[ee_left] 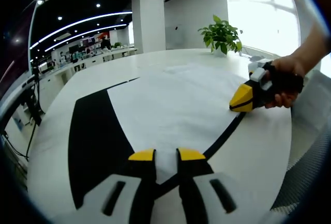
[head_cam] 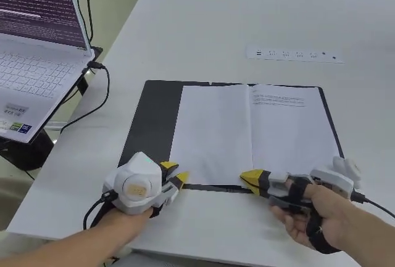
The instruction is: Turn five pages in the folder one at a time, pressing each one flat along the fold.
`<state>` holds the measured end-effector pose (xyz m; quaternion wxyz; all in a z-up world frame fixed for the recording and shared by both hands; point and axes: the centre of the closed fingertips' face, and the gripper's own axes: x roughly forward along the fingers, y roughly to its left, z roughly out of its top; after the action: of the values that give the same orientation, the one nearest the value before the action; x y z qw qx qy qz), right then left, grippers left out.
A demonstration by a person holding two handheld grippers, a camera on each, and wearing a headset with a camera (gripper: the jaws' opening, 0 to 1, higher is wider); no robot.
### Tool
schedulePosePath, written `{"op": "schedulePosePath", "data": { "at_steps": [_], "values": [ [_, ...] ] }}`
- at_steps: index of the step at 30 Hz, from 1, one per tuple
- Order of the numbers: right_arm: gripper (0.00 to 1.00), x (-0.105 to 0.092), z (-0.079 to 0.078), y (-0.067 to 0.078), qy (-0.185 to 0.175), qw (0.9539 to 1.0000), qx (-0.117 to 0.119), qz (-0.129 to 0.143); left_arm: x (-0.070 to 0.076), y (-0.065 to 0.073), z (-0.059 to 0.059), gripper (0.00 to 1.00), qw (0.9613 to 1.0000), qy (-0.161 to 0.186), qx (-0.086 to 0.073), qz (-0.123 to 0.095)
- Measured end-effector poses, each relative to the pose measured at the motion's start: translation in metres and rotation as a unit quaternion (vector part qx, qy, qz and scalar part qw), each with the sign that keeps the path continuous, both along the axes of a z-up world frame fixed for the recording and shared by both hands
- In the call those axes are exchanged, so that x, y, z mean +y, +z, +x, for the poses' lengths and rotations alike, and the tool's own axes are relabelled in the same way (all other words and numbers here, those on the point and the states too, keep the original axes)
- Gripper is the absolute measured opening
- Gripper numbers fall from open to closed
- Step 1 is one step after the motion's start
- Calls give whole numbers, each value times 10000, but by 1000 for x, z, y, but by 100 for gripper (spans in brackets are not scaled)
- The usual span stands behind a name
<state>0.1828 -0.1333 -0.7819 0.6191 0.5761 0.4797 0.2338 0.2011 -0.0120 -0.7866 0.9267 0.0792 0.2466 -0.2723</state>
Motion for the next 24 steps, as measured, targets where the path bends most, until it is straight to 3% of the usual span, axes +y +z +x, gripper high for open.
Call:
{"op": "schedulePosePath", "data": {
  "at_steps": [7,10,13,15,16,18,19,22,24],
  "values": [
    [0,-4,-26,-5,312,9993,117,-158,1,-1,1,14,10000,57,39,-1],
    [0,-9,-34,4,297,9995,65,-126,1,-1,2,14,9997,163,155,-92],
    [0,-15,-34,23,298,9991,-257,-155,-2,0,1,19,9987,223,388,-232],
    [0,-20,-34,38,229,9985,-464,-189,-7,2,-4,25,9969,209,681,-325],
    [0,-24,-32,44,158,9975,-631,-257,-6,1,-5,25,9963,235,778,-284],
    [0,-35,-28,59,-15,9950,-918,-385,-3,0,-11,22,9928,389,1119,-198],
    [0,-42,-29,66,-24,9932,-1069,-468,-2,2,-12,22,9923,407,1163,-142],
    [0,-64,-29,72,-81,9854,-1412,-953,-4,21,-14,25,9943,373,954,-301],
    [0,-81,-30,77,-90,9775,-1656,-1305,-5,33,-18,25,9950,333,881,-320]
  ]
}}
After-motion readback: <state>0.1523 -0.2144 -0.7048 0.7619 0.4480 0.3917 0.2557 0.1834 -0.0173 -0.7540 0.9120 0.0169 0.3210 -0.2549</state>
